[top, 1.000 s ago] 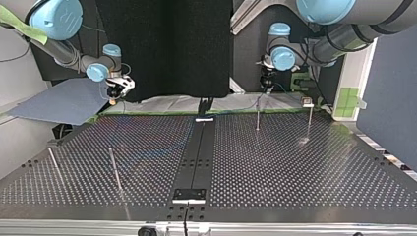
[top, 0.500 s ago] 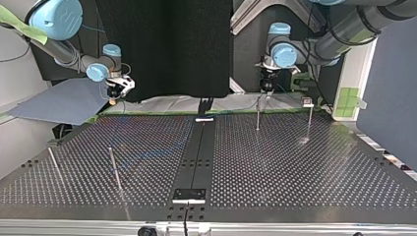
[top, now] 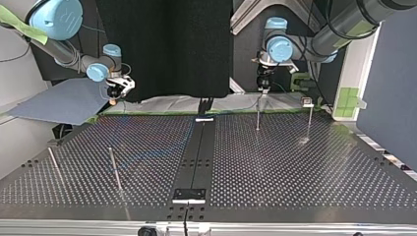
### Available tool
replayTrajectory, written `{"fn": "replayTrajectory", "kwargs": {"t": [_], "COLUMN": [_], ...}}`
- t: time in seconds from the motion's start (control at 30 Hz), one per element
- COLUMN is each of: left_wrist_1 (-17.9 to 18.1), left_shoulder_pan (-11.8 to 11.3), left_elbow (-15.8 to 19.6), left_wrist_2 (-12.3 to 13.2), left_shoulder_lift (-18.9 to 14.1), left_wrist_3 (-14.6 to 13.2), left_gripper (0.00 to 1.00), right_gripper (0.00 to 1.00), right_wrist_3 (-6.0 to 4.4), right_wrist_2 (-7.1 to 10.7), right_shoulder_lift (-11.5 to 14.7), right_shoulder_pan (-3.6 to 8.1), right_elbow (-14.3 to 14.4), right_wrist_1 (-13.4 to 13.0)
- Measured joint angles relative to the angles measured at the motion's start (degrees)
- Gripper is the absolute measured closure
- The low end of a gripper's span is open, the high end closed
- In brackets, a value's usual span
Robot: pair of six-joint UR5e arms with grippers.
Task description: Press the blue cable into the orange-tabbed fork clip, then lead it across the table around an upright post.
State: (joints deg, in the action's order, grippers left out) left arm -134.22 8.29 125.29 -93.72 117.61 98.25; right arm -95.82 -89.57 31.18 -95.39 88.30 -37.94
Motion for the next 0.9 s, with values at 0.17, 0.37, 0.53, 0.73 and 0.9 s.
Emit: {"fn": "replayTrajectory", "kwargs": {"t": [0.17, 0.37, 0.53, 0.73, 0.9], "left_wrist_1": [2.1, 5.1, 7.5, 10.3, 12.7], "left_shoulder_pan": [1.1, 1.6, 1.7, 1.7, 1.7], "left_elbow": [1.8, 2.5, 2.5, 2.5, 2.5], "left_wrist_2": [-0.3, -0.3, -1.2, -3.2, -4.1], "left_shoulder_lift": [0.7, 3.2, 5.5, 8.1, 8.7], "left_wrist_3": [1.0, 1.6, 1.1, 1.6, 1.3], "left_gripper": [0.00, 0.00, 0.00, 0.00, 0.00], "right_gripper": [1.00, 1.00, 1.00, 1.00, 1.00], "right_wrist_3": [0.00, 0.00, 0.00, 0.00, 0.00], "right_wrist_2": [0.01, 0.07, 0.09, 0.09, 0.09], "right_shoulder_lift": [0.0, 0.0, 0.0, 0.0, 0.0], "right_shoulder_pan": [0.00, 0.01, 0.02, 0.03, 0.01], "right_elbow": [0.0, 0.0, 0.0, 0.0, 0.0], "right_wrist_1": [-0.1, -0.1, -0.2, -0.2, -0.2]}}
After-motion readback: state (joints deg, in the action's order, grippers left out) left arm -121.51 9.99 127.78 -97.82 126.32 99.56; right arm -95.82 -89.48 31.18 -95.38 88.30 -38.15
